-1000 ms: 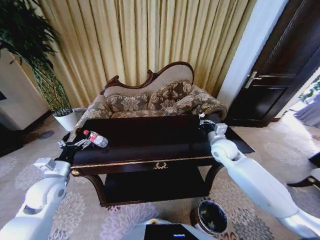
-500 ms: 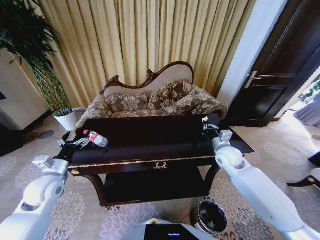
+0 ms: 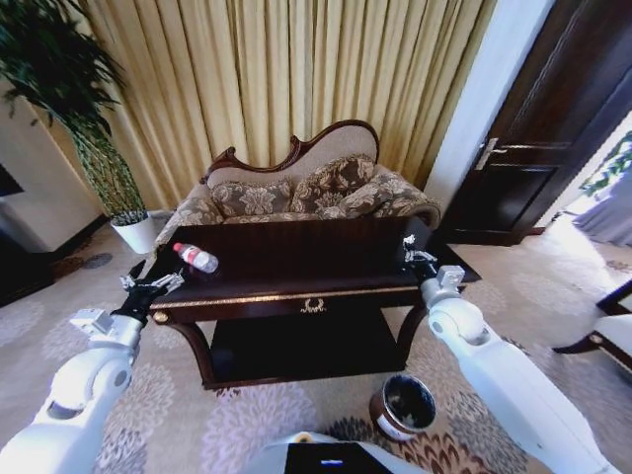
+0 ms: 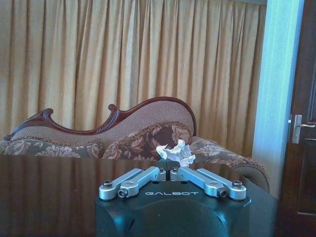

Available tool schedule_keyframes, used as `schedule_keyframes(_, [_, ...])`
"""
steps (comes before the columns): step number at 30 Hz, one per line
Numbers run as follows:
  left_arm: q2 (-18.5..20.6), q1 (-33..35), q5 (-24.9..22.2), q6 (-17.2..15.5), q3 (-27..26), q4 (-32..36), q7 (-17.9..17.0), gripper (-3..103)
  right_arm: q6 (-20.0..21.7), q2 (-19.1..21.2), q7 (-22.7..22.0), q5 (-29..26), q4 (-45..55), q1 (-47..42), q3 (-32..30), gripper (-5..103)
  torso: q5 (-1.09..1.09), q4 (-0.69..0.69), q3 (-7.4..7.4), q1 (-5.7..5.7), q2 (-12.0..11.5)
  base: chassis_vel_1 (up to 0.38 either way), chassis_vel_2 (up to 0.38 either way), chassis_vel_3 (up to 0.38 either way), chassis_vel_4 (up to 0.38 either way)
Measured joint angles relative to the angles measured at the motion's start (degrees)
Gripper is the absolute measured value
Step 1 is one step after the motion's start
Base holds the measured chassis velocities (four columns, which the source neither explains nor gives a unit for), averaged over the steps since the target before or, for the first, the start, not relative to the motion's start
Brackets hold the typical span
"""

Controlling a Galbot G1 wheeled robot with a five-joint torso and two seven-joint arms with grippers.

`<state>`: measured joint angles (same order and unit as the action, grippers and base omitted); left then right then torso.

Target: Move to the front of the table and place the trash on the table into the trash bin.

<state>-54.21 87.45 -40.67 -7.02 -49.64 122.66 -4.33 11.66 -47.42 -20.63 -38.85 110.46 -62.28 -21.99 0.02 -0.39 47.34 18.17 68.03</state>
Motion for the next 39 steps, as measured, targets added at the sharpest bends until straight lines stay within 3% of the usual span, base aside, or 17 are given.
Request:
schedule_keyframes(12, [-0.67, 0.87, 0.71, -0.12, -0.08, 1.4, -0.22, 100, -2.38, -1.05, 2.73, 2.1, -1.55, -2.0, 0.12, 0, 0.0, 0.01, 0.0, -0.01, 0.0, 0.093, -0.093, -0.096, 0.089])
schedule_keyframes(20, [-1.21, 1.11, 0.92, -0.18, -0.23, 2.06, -0.29, 100, -1.99, -1.86, 8.43, 5.31, -4.14, -12.51, -6.55, 0, 0.01, -0.03, 0.02, 0.06, -0.03, 0.0, 0.0, 0.0, 0.0])
schedule_keyframes(28, [-1.87, 0.31, 1.61, -0.28, 1.05, 1.9, -0.4, 100, -3.95, -6.65, 15.38, 12.6, -14.38, -20.26, -10.06, 0, 0.0, 0.0, 0.0, 0.02, -0.01, 0.0, 0.0, 0.0, 0.0])
schedule_keyframes(32, [-1.9, 0.35, 1.74, -0.3, 1.11, 1.91, -0.48, 100, -4.64, -9.66, 18.56, 17.66, -24.01, -20.27, -9.74, 0, 0.01, -0.01, 0.01, 0.02, -0.02, 0.0, 0.0, 0.0, 0.0])
schedule_keyframes(39, [-1.49, 0.43, 1.57, -0.31, 0.67, 1.84, -0.67, 100, -7.34, -12.9, 20.32, 22.99, -35.39, -18.29, -9.03, 0, -0.02, -0.01, 0.0, 0.02, -0.01, 0.0, 0.0, 0.0, 0.0])
